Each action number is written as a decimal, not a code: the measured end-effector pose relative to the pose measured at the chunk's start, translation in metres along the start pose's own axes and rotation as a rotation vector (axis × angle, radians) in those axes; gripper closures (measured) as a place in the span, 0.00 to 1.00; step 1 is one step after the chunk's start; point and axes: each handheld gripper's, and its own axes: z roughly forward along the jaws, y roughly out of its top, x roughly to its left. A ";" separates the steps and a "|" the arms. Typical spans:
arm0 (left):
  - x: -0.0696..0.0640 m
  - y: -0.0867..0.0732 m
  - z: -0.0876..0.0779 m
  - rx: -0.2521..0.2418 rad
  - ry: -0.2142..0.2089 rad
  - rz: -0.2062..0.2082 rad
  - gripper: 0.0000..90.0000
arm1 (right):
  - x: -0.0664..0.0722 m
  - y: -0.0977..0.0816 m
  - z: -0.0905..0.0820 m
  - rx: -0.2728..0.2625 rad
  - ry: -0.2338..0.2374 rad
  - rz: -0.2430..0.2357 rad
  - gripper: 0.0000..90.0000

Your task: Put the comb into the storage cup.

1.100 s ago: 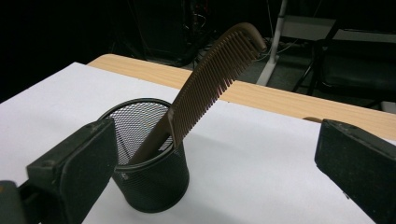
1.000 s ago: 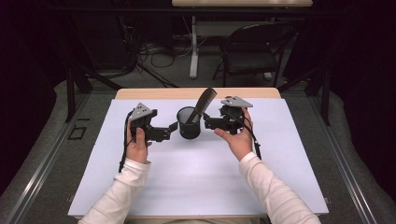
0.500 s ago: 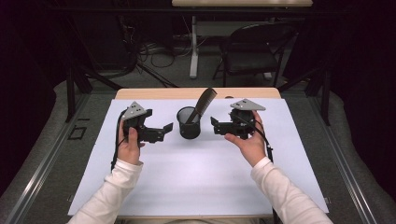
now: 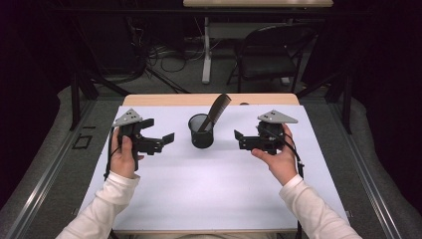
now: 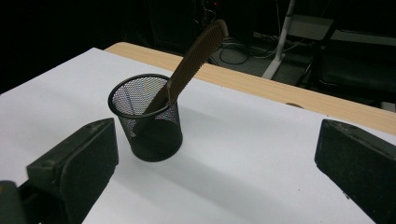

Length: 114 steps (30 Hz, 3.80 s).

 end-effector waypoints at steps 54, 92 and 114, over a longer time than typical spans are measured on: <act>0.009 -0.081 -0.068 -0.010 0.071 -0.027 0.01 | -0.020 -0.095 -0.062 0.039 -0.071 0.041 0.00; 0.029 -0.131 -0.059 0.000 0.102 -0.032 0.01 | -0.037 -0.142 -0.058 0.021 -0.134 0.096 0.00; 0.040 -0.139 -0.056 0.009 0.120 -0.062 0.01 | -0.052 -0.150 -0.056 0.025 -0.160 0.161 0.00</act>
